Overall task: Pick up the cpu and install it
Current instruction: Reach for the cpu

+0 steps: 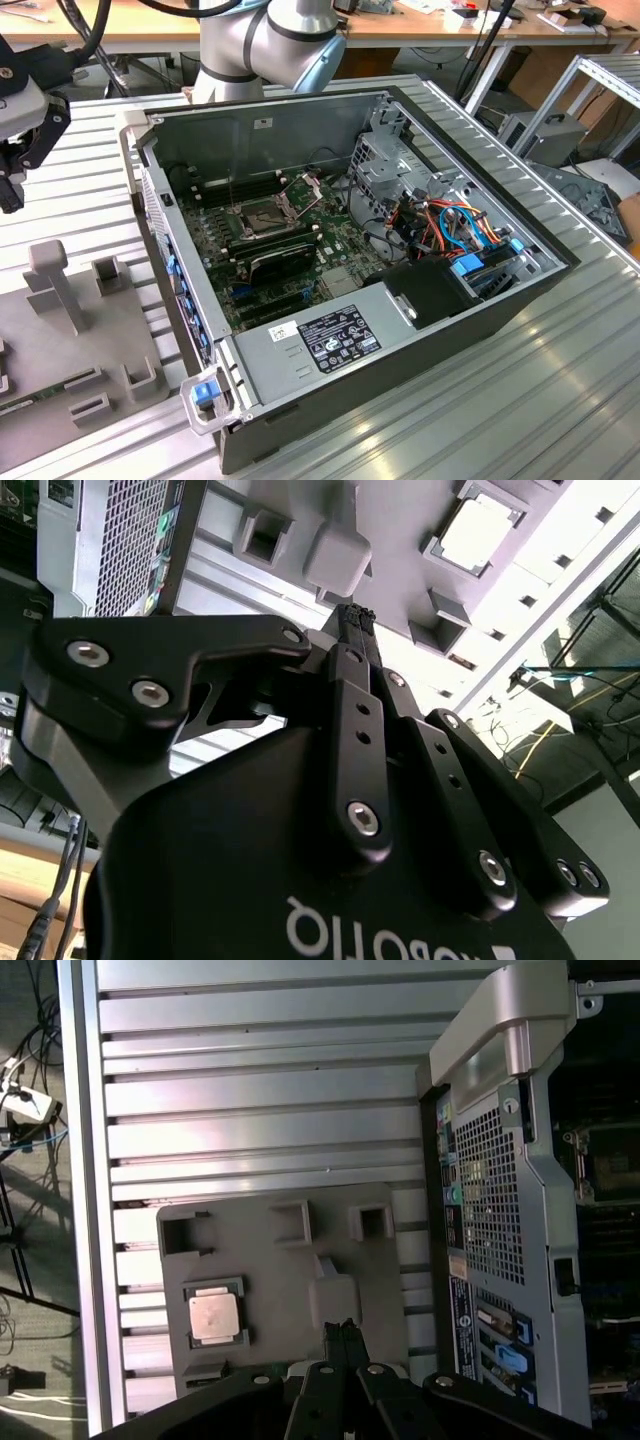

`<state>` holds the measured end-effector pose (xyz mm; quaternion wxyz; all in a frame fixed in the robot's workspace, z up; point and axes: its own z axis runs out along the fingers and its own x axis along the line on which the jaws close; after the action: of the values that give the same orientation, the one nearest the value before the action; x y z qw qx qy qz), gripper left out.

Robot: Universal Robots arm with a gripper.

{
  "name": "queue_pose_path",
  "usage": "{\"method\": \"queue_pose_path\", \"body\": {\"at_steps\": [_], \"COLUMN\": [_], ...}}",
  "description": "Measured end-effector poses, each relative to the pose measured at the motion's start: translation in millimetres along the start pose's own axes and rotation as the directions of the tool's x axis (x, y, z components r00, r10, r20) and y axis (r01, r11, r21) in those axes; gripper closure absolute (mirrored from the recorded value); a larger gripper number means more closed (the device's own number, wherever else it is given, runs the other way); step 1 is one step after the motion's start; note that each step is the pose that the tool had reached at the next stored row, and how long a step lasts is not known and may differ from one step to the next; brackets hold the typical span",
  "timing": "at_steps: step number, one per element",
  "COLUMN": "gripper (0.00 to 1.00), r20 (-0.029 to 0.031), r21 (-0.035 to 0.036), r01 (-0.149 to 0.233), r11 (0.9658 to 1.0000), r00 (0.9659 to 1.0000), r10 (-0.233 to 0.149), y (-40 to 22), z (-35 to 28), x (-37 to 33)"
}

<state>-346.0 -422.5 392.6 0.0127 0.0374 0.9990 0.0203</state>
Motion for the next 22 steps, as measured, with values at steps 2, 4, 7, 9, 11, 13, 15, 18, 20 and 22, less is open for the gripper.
{"method": "queue_pose_path", "body": {"at_steps": [2,4,7,9,11,13,15,18,20,22], "gripper": [0.89,0.89,0.89,0.89,0.89,0.89,0.89,0.89,0.89,0.89], "r20": [0.0000,0.0000,0.0000,0.0000,0.0001,0.0000,0.0000,0.0001,0.0001,0.0000], "r21": [0.0000,0.0000,0.0000,0.0000,0.0000,0.0001,0.0000,0.0000,0.0000,0.0000], "r01": [0.000,0.000,0.000,0.000,0.000,0.000,0.000,0.000,0.000,0.000], "r11": [1.0000,1.0000,1.0000,1.0000,1.0000,1.0000,1.0000,1.0000,1.0000,1.0000], "r00": [1.0000,1.0000,1.0000,1.0000,1.0000,1.0000,1.0000,1.0000,1.0000,1.0000], "r10": [0.000,0.000,0.000,0.000,0.000,0.000,0.000,0.000,0.000,0.000], "y": [-3.6,-7.0,-7.3,-7.5,-7.6,-7.6,-7.7,-7.8,-8.0,-8.1], "z": [-0.1,-0.2,-0.3,-0.3,-0.3,-0.3,-0.3,-0.3,-0.3,-0.4], "x": [-0.3,-0.5,-0.6,-0.5,-0.2,0.8,2.1,4.1,5.8,7.6]}}
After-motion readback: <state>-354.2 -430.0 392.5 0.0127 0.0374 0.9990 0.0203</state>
